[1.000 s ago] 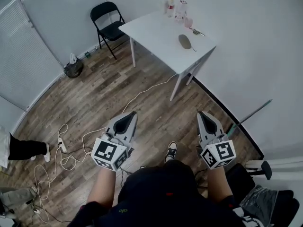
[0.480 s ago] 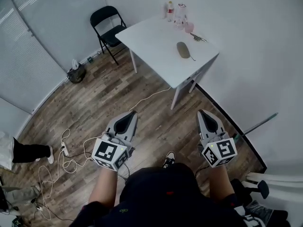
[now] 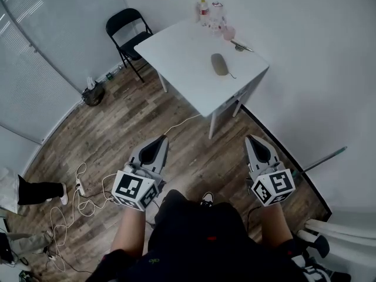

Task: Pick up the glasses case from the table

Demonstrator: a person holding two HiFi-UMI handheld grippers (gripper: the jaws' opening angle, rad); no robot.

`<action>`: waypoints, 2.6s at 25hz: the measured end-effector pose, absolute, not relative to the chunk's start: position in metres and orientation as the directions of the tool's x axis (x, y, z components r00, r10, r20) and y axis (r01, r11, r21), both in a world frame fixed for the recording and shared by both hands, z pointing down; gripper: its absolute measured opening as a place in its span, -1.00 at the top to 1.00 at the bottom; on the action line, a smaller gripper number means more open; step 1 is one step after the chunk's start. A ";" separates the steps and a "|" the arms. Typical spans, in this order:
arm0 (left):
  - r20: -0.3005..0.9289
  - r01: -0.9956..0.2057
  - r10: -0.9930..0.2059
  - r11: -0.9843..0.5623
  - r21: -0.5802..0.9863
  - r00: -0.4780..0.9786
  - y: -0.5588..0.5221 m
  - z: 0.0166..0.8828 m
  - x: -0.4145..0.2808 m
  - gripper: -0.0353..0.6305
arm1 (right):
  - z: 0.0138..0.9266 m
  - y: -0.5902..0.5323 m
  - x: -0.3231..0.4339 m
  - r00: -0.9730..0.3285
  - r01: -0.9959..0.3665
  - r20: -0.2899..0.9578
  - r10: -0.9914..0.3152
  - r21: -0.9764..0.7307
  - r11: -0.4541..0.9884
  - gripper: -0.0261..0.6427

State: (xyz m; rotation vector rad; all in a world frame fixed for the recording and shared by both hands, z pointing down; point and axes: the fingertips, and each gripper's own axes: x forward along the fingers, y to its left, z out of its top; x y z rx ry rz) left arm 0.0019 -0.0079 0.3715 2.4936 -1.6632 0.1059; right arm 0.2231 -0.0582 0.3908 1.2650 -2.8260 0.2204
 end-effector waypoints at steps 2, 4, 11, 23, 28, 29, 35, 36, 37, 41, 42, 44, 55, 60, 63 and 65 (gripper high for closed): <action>0.142 -0.921 -0.910 -0.381 0.077 0.389 -0.019 0.372 0.005 0.82 | 0.392 -0.069 0.226 -0.668 -0.744 0.091 -0.739 -0.118 0.658 0.86; 0.148 -0.920 -0.908 -0.384 0.076 0.392 -0.031 0.375 0.008 0.82 | 0.396 -0.080 0.226 -0.669 -0.743 0.094 -0.737 -0.121 0.659 0.86; 0.148 -0.906 -0.894 -0.415 0.089 0.424 -0.092 0.388 -0.001 0.82 | 0.408 -0.132 0.219 -0.642 -0.766 0.118 -0.757 -0.120 0.631 0.86; 0.154 -0.864 -0.850 -0.497 0.083 0.504 -0.226 0.385 -0.080 0.82 | 0.399 -0.258 0.127 -0.593 -0.805 0.150 -0.791 -0.101 0.584 0.86; 0.159 -0.845 -0.830 -0.529 0.082 0.535 -0.276 0.392 -0.125 0.82 | 0.404 -0.305 0.078 -0.569 -0.822 0.177 -0.803 -0.089 0.562 0.86; 0.161 -0.842 -0.826 -0.534 0.084 0.540 -0.285 0.395 -0.133 0.82 | 0.405 -0.313 0.070 -0.565 -0.824 0.179 -0.805 -0.089 0.559 0.86; 0.166 -0.840 -0.823 -0.533 0.105 0.543 -0.320 0.403 -0.162 0.82 | 0.419 -0.353 0.039 -0.569 -0.821 0.207 -0.796 -0.091 0.564 0.86; 0.170 -0.842 -0.825 -0.528 0.109 0.539 -0.323 0.405 -0.164 0.82 | 0.422 -0.360 0.039 -0.570 -0.821 0.211 -0.794 -0.091 0.564 0.86; 0.176 -0.845 -0.827 -0.522 0.113 0.534 -0.327 0.408 -0.166 0.82 | 0.424 -0.367 0.040 -0.571 -0.820 0.216 -0.792 -0.092 0.566 0.86; 0.189 -0.862 -0.842 -0.488 0.134 0.506 -0.338 0.418 -0.160 0.82 | 0.440 -0.397 0.053 -0.588 -0.806 0.245 -0.771 -0.103 0.582 0.85; 0.194 -0.868 -0.846 -0.478 0.137 0.496 -0.339 0.421 -0.156 0.82 | 0.447 -0.405 0.058 -0.592 -0.804 0.254 -0.765 -0.109 0.585 0.80; 0.211 -0.879 -0.854 -0.455 0.141 0.475 -0.341 0.428 -0.146 0.82 | 0.461 -0.420 0.067 -0.606 -0.792 0.281 -0.744 -0.127 0.597 0.38; 0.272 -0.920 -0.881 -0.351 0.174 0.387 -0.362 0.453 -0.106 0.82 | 0.577 -0.542 0.094 -0.551 -0.788 0.536 -0.639 -0.082 0.611 -0.21; 0.299 -0.940 -0.894 -0.293 0.175 0.335 -0.370 0.469 -0.111 0.82 | 0.636 -0.598 0.090 -0.490 -0.792 0.643 -0.588 -0.048 0.608 -0.25; 0.314 -0.948 -0.897 -0.265 0.178 0.310 -0.371 0.477 -0.118 0.82 | 0.673 -0.620 0.087 -0.447 -0.796 0.708 -0.547 -0.036 0.604 -0.25; 0.324 -0.954 -0.900 -0.245 0.176 0.291 -0.370 0.481 -0.125 0.82 | 0.692 -0.631 0.086 -0.423 -0.798 0.741 -0.522 -0.031 0.602 -0.27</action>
